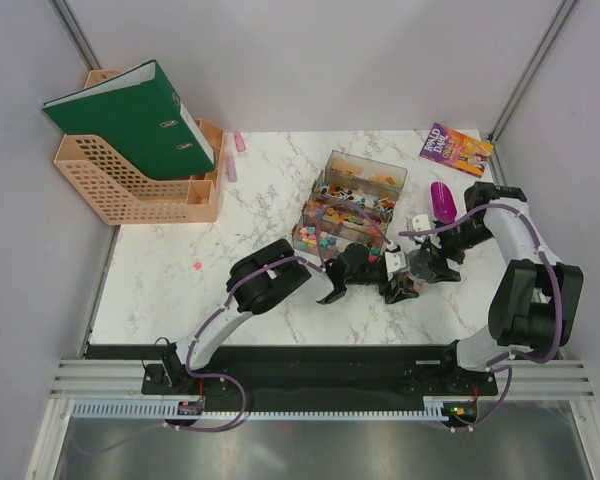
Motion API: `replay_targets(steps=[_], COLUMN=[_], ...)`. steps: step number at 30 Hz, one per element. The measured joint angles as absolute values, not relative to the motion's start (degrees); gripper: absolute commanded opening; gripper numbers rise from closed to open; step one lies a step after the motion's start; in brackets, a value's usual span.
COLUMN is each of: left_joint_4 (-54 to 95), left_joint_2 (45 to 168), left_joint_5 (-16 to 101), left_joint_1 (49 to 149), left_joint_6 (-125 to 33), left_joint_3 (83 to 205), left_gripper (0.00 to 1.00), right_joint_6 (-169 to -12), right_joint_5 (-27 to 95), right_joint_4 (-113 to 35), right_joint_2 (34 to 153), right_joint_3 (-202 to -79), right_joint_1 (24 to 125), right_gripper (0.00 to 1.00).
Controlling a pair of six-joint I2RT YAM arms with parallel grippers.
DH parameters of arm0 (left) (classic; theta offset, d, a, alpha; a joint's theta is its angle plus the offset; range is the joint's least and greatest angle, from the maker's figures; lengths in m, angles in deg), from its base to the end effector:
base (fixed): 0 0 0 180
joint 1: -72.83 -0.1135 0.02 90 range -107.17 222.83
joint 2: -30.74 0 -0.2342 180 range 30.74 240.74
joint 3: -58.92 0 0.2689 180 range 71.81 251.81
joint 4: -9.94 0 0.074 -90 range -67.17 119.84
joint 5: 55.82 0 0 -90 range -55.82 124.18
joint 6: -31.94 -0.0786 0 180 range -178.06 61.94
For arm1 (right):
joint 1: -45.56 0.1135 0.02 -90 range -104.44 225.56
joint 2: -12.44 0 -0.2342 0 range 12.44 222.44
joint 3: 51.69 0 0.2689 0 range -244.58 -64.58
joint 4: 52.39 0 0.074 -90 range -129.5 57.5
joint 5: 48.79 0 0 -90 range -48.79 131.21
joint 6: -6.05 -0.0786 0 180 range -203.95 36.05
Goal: Pack the candies
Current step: Screw the bottle lid onto the packing bottle.
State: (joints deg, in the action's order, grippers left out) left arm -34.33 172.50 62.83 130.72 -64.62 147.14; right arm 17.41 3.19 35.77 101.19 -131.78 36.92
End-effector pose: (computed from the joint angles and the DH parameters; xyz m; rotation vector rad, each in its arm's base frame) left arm 0.2364 -0.4477 0.0192 1.2889 1.3129 -1.0758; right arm 0.2689 0.0081 0.1722 -1.8384 1.8266 0.6385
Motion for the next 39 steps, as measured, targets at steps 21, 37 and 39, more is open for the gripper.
replay_targets(steps=[21, 37, 39], left_joint_4=[-32.3, -31.8, -31.8], left_joint_2=[172.9, 172.8, 172.8], left_joint_5=[63.5, 63.3, 63.3], left_joint_1=[130.7, 130.7, 130.7], left_joint_6=[-66.0, -66.1, -66.1], left_joint_3=[149.0, 149.1, 149.1], left_gripper=[0.02, 0.02, 0.02], right_joint_6=[16.1, 21.8, 22.7], right_joint_5=[12.7, 6.9, 6.6], right_joint_4=[32.1, 36.2, 36.2], right_joint_2=[89.7, 98.6, 99.9], right_joint_3=[-121.9, -135.4, -136.0], right_joint_1=[32.5, 26.2, 28.6], right_gripper=[0.98, 0.98, 0.98])
